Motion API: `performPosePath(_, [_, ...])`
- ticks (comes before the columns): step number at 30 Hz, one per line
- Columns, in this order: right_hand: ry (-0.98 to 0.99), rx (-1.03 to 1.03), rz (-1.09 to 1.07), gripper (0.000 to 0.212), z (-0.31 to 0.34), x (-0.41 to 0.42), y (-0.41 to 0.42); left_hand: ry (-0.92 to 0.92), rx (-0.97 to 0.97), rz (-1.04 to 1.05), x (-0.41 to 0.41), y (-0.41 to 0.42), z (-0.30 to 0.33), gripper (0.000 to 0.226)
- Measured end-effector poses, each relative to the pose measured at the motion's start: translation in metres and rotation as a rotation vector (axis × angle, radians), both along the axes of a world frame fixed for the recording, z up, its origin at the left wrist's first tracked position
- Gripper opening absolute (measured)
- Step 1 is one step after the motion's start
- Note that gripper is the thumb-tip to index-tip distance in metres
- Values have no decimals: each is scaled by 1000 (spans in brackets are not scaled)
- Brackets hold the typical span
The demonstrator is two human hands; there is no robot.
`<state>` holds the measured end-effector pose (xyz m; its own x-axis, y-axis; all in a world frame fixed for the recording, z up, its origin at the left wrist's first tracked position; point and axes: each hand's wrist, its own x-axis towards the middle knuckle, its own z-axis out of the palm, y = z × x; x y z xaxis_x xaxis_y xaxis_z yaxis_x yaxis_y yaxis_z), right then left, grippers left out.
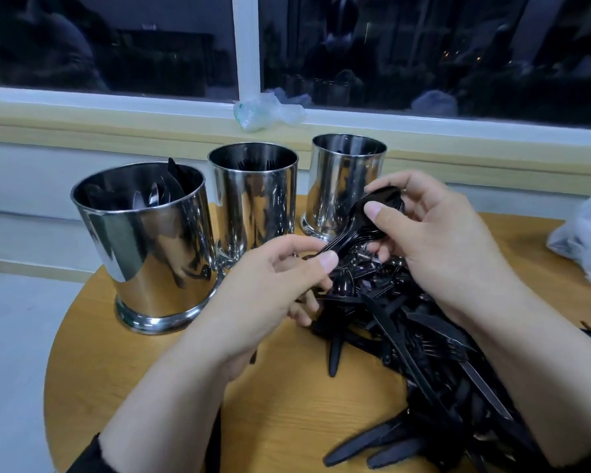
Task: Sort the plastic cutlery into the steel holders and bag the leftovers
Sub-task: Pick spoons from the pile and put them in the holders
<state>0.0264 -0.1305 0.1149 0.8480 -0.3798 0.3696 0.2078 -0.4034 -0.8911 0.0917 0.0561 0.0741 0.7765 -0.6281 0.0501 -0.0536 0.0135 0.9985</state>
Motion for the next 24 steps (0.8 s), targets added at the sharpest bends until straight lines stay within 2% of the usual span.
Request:
performPosePath(5, [-99,-194,-111,18,39,18,-28,-151,-15,193,12,-3,8,24])
performPosePath(10, [-186,-417,-260,13,92,55,-55,-233,55,273,22,-9,17,19])
performPosePath(16, [-123,-599,-315,14,120,119,-88,-232,59,300,34,-15,27,26])
performPosePath(21, [52,-782,-314,15,110,161,-101,-223,99,228,39,-21,25,17])
performPosePath(24, [168,-876,-283,13,96,181,-106,-224,127,205,42,-25,23,21])
